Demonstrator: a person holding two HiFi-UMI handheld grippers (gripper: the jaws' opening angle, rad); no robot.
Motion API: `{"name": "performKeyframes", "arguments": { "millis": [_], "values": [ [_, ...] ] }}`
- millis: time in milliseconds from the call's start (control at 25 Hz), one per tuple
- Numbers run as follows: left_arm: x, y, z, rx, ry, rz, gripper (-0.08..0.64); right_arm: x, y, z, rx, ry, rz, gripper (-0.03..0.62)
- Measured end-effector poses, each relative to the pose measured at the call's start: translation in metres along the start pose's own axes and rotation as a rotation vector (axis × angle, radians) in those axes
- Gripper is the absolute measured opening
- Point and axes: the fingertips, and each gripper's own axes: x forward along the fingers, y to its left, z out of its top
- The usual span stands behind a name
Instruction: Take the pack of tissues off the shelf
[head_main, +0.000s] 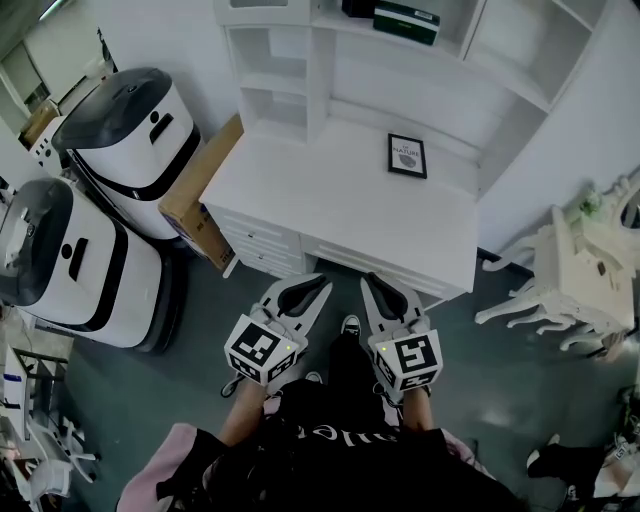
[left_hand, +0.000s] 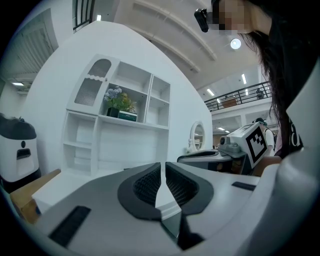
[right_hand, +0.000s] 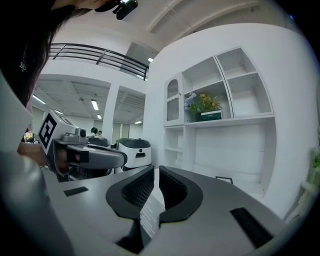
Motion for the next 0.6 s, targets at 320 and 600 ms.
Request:
{"name": "performKeyframes", "arguments": {
  "millis": [320, 600],
  "values": [
    [0.070, 0.049, 0.010, 0.030, 0.003, 0.030, 0.040, 0.062, -0.072, 0.009, -0.005, -0.024, 0.029, 0.063],
    [0.160, 0.090, 0.035, 0.051, -0.025, 0.052, 0.040, 0.111, -0.153, 0.026, -0.029, -0.028, 0.061, 0.063]
  ]
}}
